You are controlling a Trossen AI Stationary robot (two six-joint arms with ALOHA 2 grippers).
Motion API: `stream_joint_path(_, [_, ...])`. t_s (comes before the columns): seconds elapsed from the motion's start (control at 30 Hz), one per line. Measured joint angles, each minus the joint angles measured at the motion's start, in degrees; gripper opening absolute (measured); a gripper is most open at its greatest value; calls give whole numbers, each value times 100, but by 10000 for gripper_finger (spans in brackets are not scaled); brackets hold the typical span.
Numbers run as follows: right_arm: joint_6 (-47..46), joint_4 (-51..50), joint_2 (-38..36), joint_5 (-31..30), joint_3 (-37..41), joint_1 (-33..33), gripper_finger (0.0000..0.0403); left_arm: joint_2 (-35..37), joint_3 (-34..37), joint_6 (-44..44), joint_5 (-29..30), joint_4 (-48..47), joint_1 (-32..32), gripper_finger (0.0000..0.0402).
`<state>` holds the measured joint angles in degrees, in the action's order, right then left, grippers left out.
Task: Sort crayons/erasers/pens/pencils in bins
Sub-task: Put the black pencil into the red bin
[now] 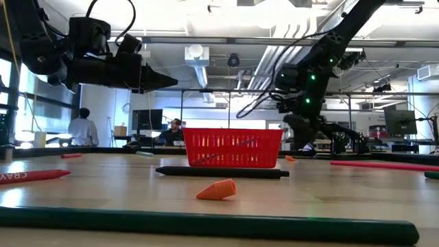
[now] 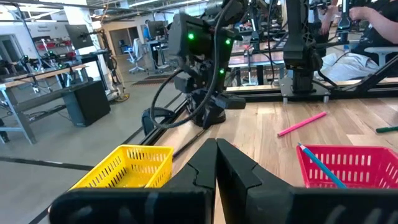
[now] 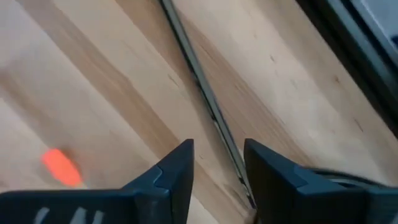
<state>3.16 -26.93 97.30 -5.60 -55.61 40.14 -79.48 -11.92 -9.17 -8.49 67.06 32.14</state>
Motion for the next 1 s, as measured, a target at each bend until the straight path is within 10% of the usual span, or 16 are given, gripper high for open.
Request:
stream_joint_path(0.67, [960,-455,1392,-17,-1396,-70,171,0,0,-27,-31,-17,-68,0])
stream_joint_path(1.0, [1005,-689,1408,630,-1412,103,99,0,0,-43,-46,-17,-74,0])
